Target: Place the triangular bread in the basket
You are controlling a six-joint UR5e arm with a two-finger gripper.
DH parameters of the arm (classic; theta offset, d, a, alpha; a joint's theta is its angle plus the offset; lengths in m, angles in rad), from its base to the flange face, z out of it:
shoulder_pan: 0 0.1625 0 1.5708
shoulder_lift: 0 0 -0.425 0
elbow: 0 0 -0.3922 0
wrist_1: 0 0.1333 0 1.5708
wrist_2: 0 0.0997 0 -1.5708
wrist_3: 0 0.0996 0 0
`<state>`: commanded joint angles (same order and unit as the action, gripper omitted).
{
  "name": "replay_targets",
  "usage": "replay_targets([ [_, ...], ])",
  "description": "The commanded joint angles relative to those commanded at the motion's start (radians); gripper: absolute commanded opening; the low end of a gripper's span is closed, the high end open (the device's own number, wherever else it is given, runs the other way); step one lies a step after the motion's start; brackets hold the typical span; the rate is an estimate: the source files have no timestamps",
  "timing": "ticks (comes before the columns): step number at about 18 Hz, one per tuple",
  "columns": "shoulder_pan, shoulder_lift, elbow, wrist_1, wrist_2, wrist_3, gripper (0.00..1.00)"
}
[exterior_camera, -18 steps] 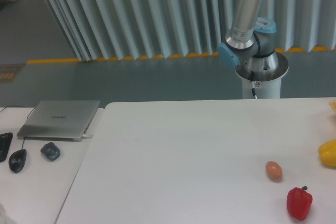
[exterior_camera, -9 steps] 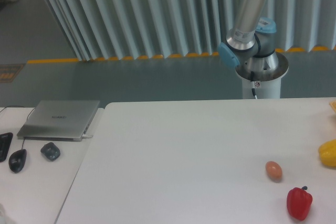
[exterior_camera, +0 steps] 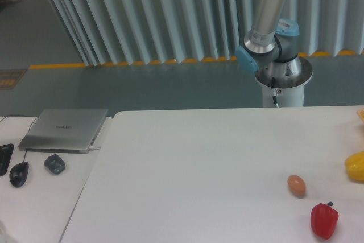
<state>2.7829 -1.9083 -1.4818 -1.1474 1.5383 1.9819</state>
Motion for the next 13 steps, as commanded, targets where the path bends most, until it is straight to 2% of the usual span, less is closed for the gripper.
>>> replay_targets([
  [5, -0.051, 0.005, -0.005, 0.003, 0.057, -0.008, 1.00],
  [7, -0.074, 0.028, -0.023, 0.003, 0.057, -0.017, 1.00],
  [10, -0.132, 0.051, -0.048, -0.008, 0.062, -0.121, 1.00],
  [13, -0.163, 0.063, -0.066, -0.024, 0.063, -0.126, 1.00],
])
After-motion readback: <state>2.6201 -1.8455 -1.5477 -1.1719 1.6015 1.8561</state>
